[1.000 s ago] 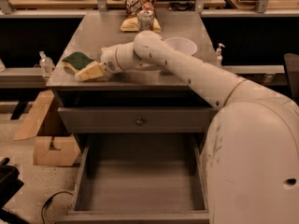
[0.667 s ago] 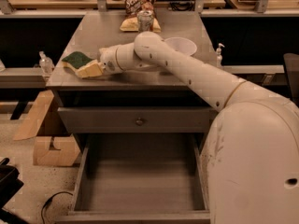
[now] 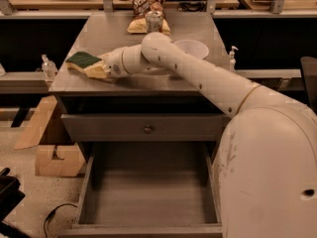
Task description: Place sponge into middle drawer
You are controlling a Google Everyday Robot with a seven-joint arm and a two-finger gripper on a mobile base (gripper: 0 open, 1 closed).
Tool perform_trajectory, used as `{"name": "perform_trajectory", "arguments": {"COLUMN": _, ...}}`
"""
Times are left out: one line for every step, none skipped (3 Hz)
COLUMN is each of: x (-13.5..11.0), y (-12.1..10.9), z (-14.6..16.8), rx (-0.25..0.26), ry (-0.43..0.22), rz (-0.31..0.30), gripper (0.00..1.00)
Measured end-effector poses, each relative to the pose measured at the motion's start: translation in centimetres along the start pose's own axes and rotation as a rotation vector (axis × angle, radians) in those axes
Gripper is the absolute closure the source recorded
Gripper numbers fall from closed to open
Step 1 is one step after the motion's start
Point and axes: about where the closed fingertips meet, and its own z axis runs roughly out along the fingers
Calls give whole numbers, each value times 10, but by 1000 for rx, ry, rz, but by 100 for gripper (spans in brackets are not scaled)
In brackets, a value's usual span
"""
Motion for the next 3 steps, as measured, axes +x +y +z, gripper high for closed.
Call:
{"name": "perform_trajectory", "arguments": {"x": -1, "y": 0, "z": 0, "rx": 0, "ry": 0, "rz": 0, "gripper": 100}}
{"name": "perform_trajectory", "arguments": {"x": -6, "y": -1, "z": -2, "rx": -10, "ry": 6, "rz": -9, "gripper": 100}}
{"name": "perform_trajectory", "arguments": {"x": -26, "y": 3, "z": -19, "rx": -32, "ry": -7, "rz": -37, "gripper": 100}}
